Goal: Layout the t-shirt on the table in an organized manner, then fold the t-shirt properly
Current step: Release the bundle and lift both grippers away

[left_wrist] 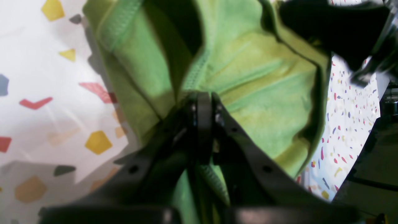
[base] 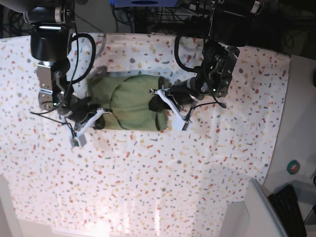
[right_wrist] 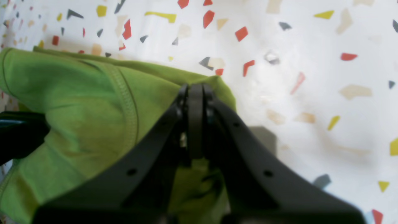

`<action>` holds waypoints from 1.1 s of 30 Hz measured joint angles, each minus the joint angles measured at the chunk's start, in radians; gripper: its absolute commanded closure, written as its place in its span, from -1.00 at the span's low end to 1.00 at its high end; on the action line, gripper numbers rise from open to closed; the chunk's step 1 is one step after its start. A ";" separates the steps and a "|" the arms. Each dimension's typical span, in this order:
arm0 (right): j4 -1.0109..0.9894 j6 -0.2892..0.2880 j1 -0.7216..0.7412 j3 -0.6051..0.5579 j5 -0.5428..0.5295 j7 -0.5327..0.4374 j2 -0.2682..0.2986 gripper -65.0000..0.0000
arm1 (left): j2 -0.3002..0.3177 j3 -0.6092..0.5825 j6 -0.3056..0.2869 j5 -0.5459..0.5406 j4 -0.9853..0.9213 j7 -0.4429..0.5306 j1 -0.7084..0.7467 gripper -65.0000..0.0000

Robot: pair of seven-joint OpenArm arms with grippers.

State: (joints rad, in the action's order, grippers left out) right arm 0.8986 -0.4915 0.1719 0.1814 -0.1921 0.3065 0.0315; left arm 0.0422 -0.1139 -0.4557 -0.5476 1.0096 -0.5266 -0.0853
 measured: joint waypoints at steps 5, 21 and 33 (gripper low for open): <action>0.200 -0.003 -0.084 0.005 0.015 -0.043 0.003 1.00 | 0.006 0.001 0.001 0.009 0.058 -0.018 0.018 1.00; 0.295 -0.055 -0.227 0.070 -0.002 0.033 -0.029 1.00 | 0.022 0.002 0.006 0.016 0.092 -0.023 0.021 1.00; 0.530 -0.047 -0.340 0.072 0.006 0.101 -0.035 1.00 | 0.072 0.212 0.000 0.010 0.248 -0.079 0.131 1.00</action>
State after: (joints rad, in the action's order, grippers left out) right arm 1.4288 -0.5385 -0.1677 0.2539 -0.1856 0.4072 -0.0032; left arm 0.1143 0.0986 -0.4557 -0.5377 1.2579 -0.6052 0.0456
